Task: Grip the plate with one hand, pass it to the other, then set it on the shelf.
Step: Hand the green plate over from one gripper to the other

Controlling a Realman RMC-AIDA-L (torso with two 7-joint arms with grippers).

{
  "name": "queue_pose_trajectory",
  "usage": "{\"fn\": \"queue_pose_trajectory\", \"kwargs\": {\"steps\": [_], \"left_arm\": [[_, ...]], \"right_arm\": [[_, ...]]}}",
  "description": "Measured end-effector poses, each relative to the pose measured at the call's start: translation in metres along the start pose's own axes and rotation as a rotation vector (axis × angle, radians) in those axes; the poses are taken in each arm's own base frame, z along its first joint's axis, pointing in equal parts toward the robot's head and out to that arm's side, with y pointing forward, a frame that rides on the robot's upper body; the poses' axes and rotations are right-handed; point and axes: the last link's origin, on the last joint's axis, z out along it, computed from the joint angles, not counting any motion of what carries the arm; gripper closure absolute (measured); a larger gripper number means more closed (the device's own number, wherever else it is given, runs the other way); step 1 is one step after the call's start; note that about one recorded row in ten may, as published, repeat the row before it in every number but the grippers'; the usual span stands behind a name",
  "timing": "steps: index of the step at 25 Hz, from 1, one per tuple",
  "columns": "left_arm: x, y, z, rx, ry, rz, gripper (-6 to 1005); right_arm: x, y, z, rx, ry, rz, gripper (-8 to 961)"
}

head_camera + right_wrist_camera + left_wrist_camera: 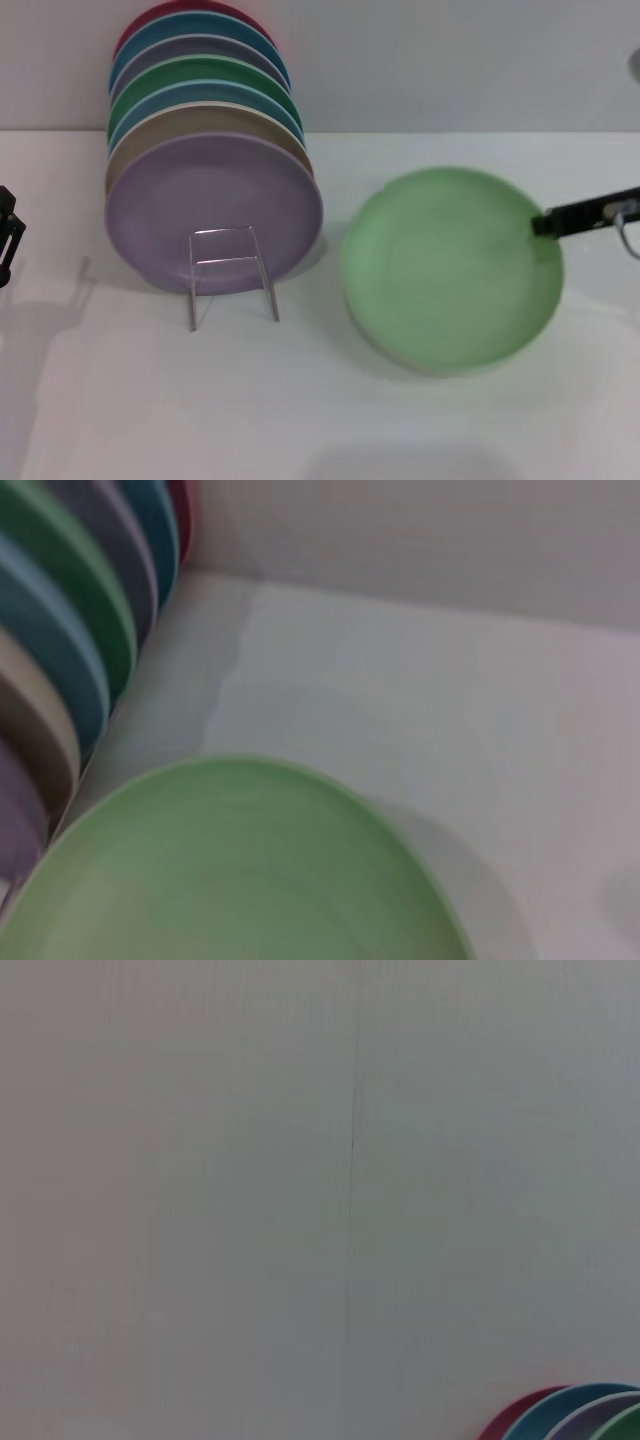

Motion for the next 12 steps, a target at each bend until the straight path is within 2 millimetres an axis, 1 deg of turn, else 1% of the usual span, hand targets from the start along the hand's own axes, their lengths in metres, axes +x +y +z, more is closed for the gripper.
{"fn": "queue_pose_trajectory", "kwargs": {"steps": [3,6,8,12], "left_arm": [[0.0,0.0,0.0,0.0,0.001,-0.002,185],[0.0,0.001,0.0,-0.001,0.002,-0.003,184],[0.0,0.002,0.0,-0.001,0.004,-0.005,184],[0.0,0.002,0.0,-0.003,0.003,-0.005,184]], "right_arm": [[-0.007,-0.005,-0.009,0.045,-0.032,-0.013,933],[-0.012,-0.013,-0.016,0.128,-0.054,-0.037,932],[-0.015,-0.017,-0.018,0.187,-0.084,-0.067,932],[-0.02,-0.017,-0.017,0.222,-0.128,-0.099,931]]}}
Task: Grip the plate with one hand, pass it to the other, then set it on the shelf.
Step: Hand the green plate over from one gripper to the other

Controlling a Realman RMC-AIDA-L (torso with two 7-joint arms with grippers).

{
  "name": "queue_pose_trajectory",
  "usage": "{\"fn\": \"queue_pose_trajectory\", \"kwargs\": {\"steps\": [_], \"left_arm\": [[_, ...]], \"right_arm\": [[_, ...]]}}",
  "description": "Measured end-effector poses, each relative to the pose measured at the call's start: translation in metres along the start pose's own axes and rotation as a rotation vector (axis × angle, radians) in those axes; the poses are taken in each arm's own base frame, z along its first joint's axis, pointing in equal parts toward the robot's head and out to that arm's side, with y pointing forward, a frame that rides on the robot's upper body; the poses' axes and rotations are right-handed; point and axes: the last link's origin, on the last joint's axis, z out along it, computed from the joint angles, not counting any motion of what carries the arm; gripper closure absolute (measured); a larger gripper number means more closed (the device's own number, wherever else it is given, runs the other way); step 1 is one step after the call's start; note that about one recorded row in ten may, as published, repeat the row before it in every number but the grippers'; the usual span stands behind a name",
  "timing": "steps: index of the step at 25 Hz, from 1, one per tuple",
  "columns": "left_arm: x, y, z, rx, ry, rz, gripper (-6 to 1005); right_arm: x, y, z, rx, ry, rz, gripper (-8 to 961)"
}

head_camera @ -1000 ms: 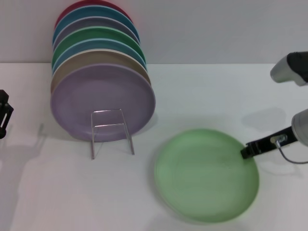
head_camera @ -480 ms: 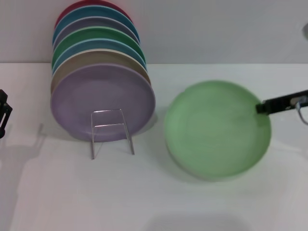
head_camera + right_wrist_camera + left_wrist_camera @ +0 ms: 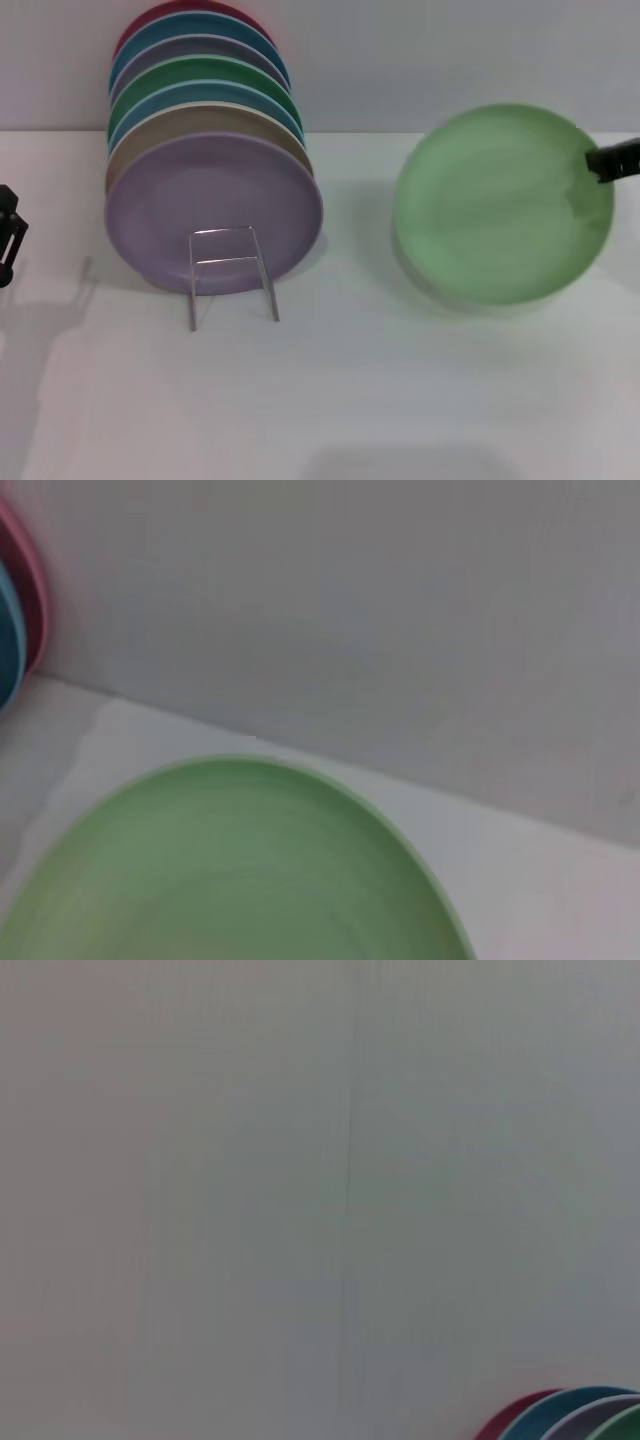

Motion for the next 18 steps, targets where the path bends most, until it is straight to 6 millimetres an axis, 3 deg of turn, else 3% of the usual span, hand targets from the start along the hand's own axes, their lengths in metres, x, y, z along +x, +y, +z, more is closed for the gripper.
{"fn": "queue_pose_trajectory", "kwargs": {"steps": [10,18], "left_arm": [[-0.001,0.0,-0.001,-0.003,-0.006,0.001,185],[0.0,0.002,-0.001,-0.009,-0.002,-0.005,184]], "right_arm": [[-0.012,0.018,0.005,0.085,-0.265,-0.119,930],[0.008,0.027,0.027,0.15,-0.462,-0.128,928]]}}
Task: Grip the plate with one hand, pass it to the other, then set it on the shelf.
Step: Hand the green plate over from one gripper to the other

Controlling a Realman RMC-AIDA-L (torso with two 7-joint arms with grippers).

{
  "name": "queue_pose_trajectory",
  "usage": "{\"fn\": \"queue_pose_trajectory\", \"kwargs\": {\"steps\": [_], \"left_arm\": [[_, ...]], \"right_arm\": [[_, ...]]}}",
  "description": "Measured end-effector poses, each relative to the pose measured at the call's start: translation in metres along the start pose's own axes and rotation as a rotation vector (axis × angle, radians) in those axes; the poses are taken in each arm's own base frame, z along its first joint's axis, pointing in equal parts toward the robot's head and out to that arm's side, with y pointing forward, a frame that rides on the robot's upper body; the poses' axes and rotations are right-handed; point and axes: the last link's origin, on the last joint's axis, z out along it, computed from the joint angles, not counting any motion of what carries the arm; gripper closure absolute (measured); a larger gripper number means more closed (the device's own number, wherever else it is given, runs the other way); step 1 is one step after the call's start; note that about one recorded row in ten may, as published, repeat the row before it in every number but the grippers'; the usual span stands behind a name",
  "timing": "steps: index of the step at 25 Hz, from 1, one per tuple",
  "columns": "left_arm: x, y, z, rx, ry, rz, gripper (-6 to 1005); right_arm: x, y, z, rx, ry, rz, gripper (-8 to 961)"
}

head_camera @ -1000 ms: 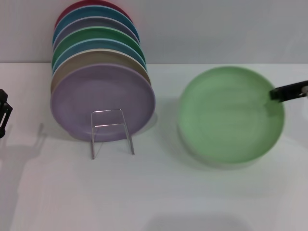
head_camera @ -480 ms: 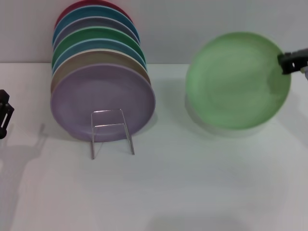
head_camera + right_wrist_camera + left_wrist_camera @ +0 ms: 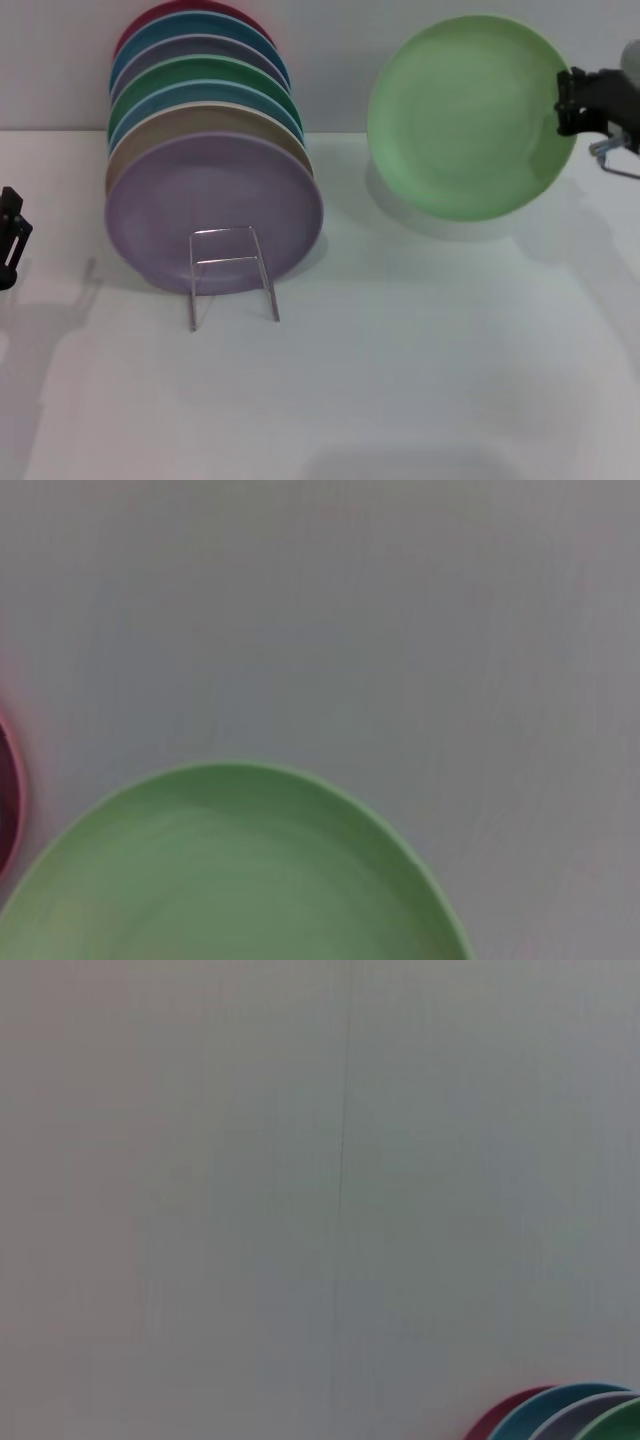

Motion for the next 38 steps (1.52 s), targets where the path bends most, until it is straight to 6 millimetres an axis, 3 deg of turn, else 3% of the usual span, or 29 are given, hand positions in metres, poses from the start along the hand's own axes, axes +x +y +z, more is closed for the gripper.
{"fn": "queue_pose_trajectory", "kwargs": {"steps": [3,13,25,35,38], "left_arm": [[0.001,0.001,0.0,-0.003,0.006,-0.003,184],[0.006,0.008,-0.005,-0.028,0.045,-0.018,185],[0.016,0.022,-0.019,-0.129,0.109,-0.123,184],[0.015,0.037,-0.036,-0.216,0.092,-0.185,184],[0.012,0.049,-0.041,-0.291,0.07,-0.188,184]], "right_arm": [[0.022,0.008,0.008,0.032,-0.064,-0.009,928],[0.048,0.021,-0.003,0.113,-0.288,-0.017,926],[0.081,0.018,-0.009,0.139,-0.416,0.09,924],[0.107,0.037,-0.055,0.117,-0.576,0.212,923],[0.116,0.046,-0.069,0.116,-0.586,0.23,922]]}}
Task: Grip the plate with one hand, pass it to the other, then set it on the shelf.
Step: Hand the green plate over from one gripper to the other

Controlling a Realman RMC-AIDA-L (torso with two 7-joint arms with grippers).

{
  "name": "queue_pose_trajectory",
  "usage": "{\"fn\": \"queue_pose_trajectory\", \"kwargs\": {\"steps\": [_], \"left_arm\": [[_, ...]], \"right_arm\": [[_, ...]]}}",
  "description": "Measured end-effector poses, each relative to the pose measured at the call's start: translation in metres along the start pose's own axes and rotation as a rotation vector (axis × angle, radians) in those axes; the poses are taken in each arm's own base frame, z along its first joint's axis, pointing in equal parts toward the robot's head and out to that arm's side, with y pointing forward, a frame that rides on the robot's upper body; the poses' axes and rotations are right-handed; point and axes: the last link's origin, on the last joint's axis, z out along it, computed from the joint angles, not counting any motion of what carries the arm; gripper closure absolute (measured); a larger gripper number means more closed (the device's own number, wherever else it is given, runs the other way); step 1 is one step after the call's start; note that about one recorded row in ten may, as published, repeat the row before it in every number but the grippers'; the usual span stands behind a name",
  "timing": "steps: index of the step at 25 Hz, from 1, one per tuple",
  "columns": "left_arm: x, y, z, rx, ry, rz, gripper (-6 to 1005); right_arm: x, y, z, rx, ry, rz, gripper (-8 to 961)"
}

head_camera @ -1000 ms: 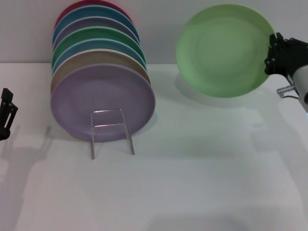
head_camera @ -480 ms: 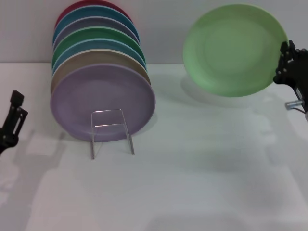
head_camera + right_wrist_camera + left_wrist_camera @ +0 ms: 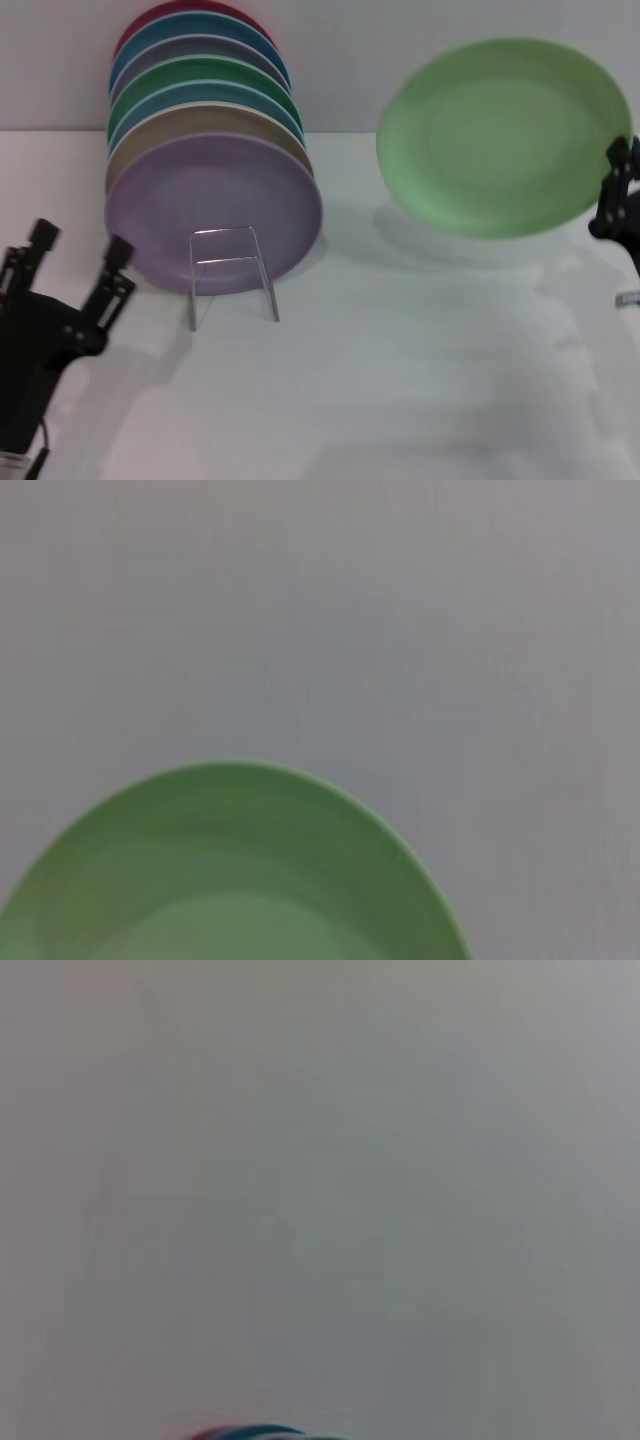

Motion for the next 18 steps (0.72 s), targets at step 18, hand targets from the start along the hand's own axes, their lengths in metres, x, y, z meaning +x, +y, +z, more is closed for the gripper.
{"fn": "queue_pose_trajectory", "kwargs": {"steps": [18], "left_arm": [[-0.017,0.033,0.002,-0.184,-0.098,0.026,184]], "right_arm": [[-0.004,0.058,-0.057,-0.053,-0.017,-0.138,919]]}}
